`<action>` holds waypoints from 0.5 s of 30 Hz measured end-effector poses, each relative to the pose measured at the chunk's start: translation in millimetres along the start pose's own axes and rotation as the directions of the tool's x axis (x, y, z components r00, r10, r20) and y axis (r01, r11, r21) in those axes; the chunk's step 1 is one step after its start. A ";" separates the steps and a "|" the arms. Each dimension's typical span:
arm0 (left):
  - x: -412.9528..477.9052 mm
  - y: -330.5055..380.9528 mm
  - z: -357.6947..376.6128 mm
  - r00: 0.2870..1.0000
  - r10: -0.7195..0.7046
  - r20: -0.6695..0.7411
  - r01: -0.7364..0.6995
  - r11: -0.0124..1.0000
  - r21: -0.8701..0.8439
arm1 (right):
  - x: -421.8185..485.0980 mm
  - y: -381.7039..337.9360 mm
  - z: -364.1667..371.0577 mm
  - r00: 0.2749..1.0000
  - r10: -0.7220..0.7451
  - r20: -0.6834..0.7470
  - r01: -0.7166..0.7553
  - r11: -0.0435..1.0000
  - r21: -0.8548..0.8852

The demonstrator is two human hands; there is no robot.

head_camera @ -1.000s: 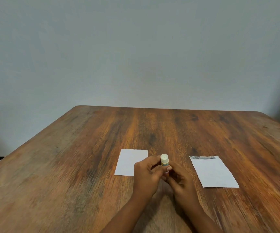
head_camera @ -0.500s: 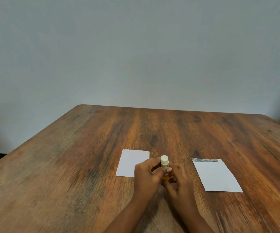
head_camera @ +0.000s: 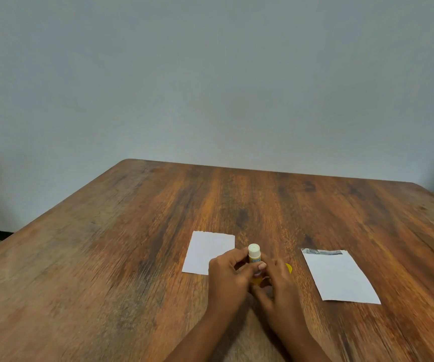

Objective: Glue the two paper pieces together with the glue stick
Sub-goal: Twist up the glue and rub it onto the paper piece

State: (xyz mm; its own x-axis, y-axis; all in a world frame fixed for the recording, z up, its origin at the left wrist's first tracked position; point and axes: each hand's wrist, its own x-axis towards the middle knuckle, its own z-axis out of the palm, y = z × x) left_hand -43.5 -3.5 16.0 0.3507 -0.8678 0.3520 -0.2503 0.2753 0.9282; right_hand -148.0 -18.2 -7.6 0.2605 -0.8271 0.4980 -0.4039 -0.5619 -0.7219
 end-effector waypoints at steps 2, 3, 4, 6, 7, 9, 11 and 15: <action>-0.5 -0.9 0.1 1.000 0.004 0.010 -0.004 1.000 0.004 | 0.1 1.8 0.2 1.000 0.022 -0.023 -0.022 1.000 -0.004; -0.8 -1.3 -0.3 1.000 0.006 0.015 -0.006 1.000 0.004 | 0.3 2.4 -0.4 1.000 0.025 -0.018 -0.025 1.000 0.004; -0.7 -2.0 -0.9 1.000 0.010 0.020 -0.010 1.000 0.003 | 0.7 2.9 -1.8 1.000 0.025 -0.002 -0.025 1.000 0.015; 0.8 -3.3 -2.7 0.999 0.021 0.032 -0.021 1.000 0.005 | 1.8 4.1 -4.5 0.999 0.032 0.038 -0.034 0.998 0.053; 1.7 -3.6 -3.6 0.999 0.027 0.033 -0.027 1.000 0.007 | 2.3 3.9 -5.3 0.998 0.034 0.049 -0.038 0.997 0.067; 2.8 -3.4 -4.2 0.999 0.033 0.026 -0.033 0.999 0.000 | 2.7 2.1 -4.5 0.998 0.026 0.049 -0.029 0.997 0.066; 3.0 -1.9 -4.0 1.000 0.023 0.013 -0.023 1.000 -0.008 | 1.1 0.3 -0.9 0.999 0.026 0.045 -0.028 0.999 0.041; 2.1 -0.6 -1.5 1.000 0.011 0.025 -0.011 1.000 -0.018 | 1.4 4.0 0.0 0.999 0.044 0.007 -0.044 0.999 0.003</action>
State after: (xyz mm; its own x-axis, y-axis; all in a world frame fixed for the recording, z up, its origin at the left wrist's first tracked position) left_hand -41.2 -4.9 16.4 0.3250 -0.8749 0.3592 -0.2374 0.2922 0.9264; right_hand -149.3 -21.6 -9.8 0.2482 -0.8513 0.4622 -0.4125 -0.5246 -0.7447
